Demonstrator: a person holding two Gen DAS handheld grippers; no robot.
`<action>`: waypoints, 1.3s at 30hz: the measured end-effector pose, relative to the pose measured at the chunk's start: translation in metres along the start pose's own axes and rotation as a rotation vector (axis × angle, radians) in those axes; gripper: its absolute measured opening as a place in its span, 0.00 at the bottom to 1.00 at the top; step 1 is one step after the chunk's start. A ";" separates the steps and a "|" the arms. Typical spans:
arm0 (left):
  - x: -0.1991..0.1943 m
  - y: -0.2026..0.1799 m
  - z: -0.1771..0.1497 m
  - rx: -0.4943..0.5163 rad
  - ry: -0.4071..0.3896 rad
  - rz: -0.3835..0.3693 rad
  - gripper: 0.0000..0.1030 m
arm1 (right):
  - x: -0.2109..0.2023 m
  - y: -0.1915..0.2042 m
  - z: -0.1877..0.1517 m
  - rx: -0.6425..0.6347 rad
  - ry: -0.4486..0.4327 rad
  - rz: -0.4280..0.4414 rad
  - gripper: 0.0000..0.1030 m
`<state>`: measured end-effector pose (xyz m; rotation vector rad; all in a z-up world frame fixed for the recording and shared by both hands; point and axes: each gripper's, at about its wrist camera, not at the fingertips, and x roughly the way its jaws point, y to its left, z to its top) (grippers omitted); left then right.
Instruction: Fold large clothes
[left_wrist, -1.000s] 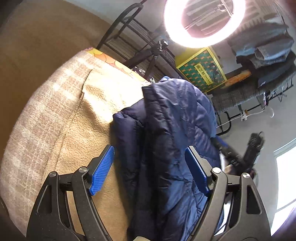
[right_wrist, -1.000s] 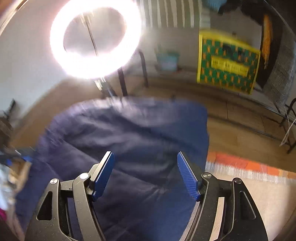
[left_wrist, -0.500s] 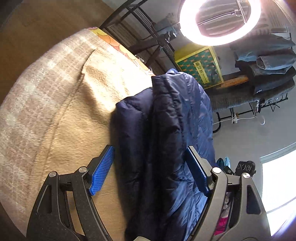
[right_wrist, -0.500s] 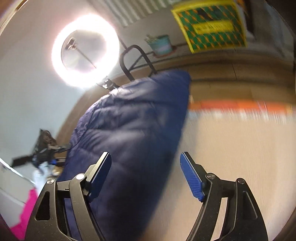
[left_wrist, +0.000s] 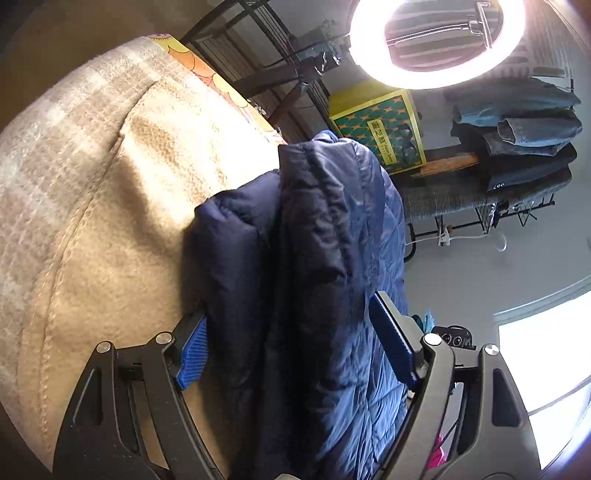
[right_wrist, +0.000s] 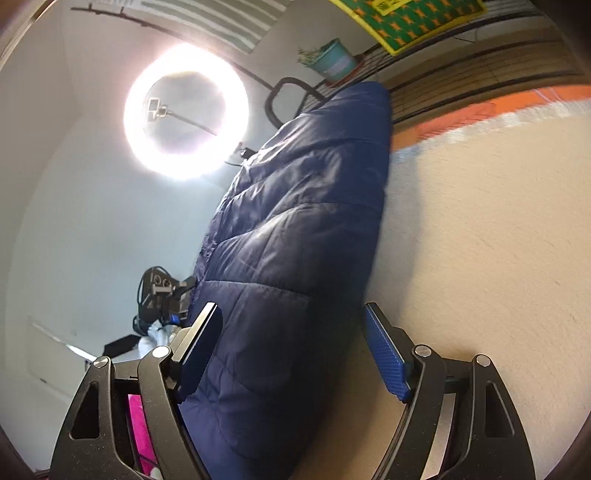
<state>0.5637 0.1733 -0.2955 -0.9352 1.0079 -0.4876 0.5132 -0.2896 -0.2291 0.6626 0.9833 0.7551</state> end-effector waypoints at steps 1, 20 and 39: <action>0.002 -0.001 0.000 0.000 -0.008 0.001 0.78 | 0.004 0.002 0.001 -0.003 0.001 -0.006 0.75; 0.001 -0.072 -0.030 0.203 -0.100 0.179 0.15 | 0.009 0.052 0.011 -0.100 -0.021 -0.230 0.19; -0.017 -0.187 -0.173 0.317 -0.011 0.125 0.14 | -0.127 0.104 -0.060 -0.229 -0.018 -0.400 0.16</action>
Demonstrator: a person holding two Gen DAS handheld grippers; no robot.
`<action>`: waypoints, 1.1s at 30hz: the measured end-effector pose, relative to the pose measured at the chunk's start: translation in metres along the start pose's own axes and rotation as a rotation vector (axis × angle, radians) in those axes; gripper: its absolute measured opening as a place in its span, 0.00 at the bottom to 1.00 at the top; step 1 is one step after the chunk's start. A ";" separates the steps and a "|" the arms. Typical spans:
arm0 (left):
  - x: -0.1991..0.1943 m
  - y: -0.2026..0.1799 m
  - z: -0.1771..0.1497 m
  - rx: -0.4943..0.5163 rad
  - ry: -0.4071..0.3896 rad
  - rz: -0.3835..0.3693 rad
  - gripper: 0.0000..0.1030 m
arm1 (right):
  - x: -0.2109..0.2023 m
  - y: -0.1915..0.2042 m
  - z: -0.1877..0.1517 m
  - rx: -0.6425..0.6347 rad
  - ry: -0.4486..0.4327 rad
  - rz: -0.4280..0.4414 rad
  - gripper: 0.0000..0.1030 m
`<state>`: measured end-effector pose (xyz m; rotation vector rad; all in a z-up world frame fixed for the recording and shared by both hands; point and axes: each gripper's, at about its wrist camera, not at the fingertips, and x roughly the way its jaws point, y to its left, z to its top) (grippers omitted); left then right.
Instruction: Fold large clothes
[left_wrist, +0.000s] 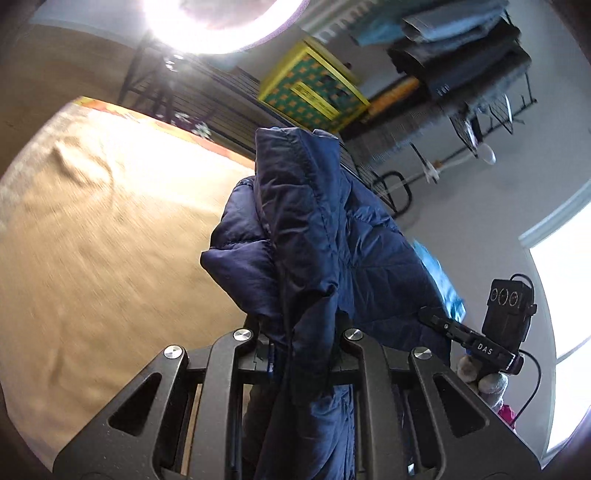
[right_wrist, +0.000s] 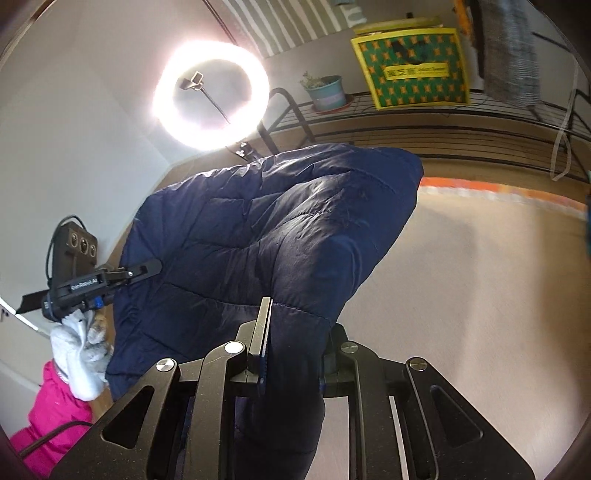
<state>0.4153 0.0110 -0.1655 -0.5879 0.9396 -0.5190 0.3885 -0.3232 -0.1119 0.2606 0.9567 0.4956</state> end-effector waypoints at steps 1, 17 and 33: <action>0.001 -0.007 -0.006 0.000 0.004 -0.004 0.14 | -0.011 -0.003 -0.007 0.000 -0.005 -0.011 0.16; 0.016 -0.170 -0.060 0.146 0.059 -0.120 0.14 | -0.153 -0.035 -0.060 -0.030 -0.128 -0.141 0.15; 0.124 -0.308 -0.061 0.252 0.103 -0.215 0.14 | -0.259 -0.130 -0.056 -0.026 -0.221 -0.324 0.15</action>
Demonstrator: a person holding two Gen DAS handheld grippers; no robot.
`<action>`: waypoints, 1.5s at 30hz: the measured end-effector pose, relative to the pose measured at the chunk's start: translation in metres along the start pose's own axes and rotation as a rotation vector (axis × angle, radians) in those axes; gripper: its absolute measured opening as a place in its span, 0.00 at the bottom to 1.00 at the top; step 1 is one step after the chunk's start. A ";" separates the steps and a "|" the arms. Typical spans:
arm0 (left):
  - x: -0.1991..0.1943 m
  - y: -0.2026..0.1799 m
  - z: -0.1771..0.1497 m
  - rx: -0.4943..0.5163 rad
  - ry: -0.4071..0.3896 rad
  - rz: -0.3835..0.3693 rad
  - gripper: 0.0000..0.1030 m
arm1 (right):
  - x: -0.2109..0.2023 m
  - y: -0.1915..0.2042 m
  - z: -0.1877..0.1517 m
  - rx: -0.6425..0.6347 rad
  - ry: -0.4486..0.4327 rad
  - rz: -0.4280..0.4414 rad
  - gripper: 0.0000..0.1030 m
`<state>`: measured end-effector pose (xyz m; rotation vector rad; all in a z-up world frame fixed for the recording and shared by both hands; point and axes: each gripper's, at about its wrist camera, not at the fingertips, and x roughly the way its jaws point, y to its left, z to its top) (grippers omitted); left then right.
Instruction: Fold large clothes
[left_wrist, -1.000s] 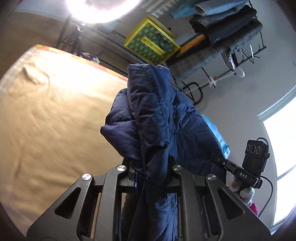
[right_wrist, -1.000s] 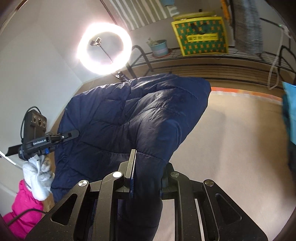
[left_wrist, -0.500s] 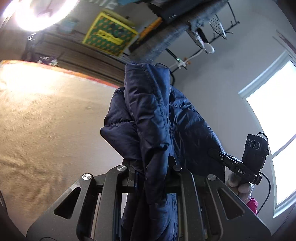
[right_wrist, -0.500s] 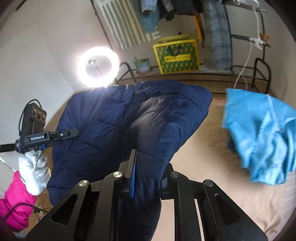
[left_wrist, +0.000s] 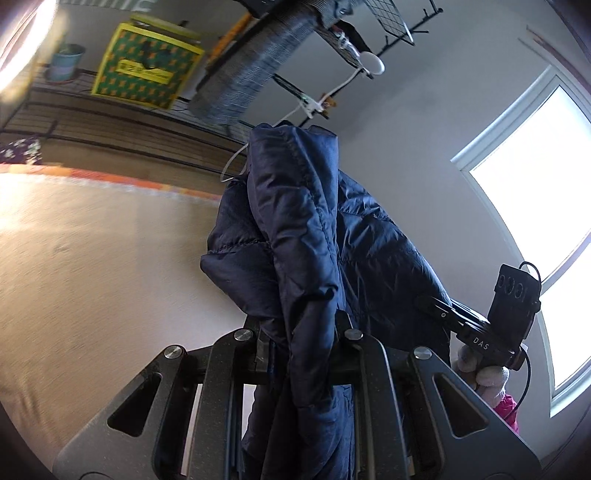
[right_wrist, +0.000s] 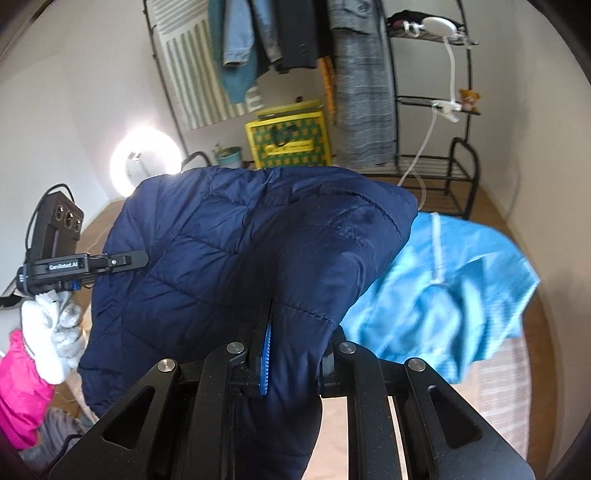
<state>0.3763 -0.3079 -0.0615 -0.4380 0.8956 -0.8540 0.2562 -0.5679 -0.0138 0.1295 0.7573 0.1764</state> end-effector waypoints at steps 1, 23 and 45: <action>0.010 -0.005 0.003 0.002 0.001 -0.005 0.14 | -0.004 -0.008 0.001 -0.001 -0.007 -0.011 0.15; 0.209 -0.052 0.081 0.070 0.001 -0.011 0.14 | 0.026 -0.165 0.063 -0.053 -0.077 -0.240 0.14; 0.266 0.021 0.058 -0.092 0.058 0.124 0.30 | 0.000 -0.260 -0.040 0.446 -0.125 -0.063 0.69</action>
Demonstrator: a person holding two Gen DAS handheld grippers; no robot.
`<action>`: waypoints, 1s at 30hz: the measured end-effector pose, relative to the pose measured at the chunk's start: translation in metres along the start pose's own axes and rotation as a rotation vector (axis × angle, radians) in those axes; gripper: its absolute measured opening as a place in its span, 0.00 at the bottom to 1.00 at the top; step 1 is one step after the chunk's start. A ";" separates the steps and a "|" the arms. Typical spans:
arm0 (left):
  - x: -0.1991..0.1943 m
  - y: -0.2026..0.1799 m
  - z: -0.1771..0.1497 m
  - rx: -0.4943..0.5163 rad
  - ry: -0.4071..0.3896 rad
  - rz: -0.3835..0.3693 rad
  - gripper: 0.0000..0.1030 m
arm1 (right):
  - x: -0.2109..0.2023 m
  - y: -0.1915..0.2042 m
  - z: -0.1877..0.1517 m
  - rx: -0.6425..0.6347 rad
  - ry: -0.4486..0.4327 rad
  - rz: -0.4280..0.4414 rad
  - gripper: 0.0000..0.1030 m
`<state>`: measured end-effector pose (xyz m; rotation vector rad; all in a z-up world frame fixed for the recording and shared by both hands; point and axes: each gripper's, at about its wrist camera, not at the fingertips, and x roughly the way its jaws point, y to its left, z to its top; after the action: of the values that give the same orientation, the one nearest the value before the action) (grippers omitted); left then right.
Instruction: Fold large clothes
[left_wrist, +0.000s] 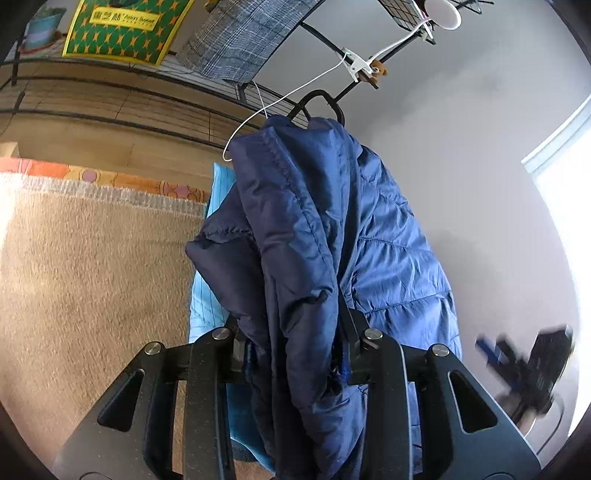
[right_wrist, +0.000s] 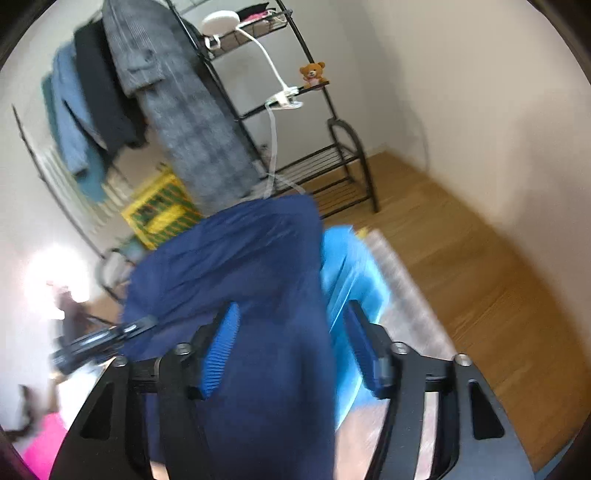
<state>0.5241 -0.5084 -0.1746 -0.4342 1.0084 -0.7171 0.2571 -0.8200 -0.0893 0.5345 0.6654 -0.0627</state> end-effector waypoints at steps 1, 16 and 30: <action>0.000 0.001 0.001 -0.004 0.001 -0.003 0.30 | -0.004 -0.001 -0.011 -0.004 0.017 0.003 0.70; 0.004 0.007 0.001 -0.023 0.027 -0.012 0.47 | 0.021 -0.019 -0.030 0.006 0.103 -0.062 0.11; -0.043 -0.003 0.014 0.063 -0.077 0.189 0.58 | 0.011 -0.001 -0.046 -0.036 0.136 -0.131 0.18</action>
<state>0.5202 -0.4795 -0.1396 -0.3049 0.9378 -0.5568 0.2397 -0.7969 -0.1264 0.4632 0.8323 -0.1378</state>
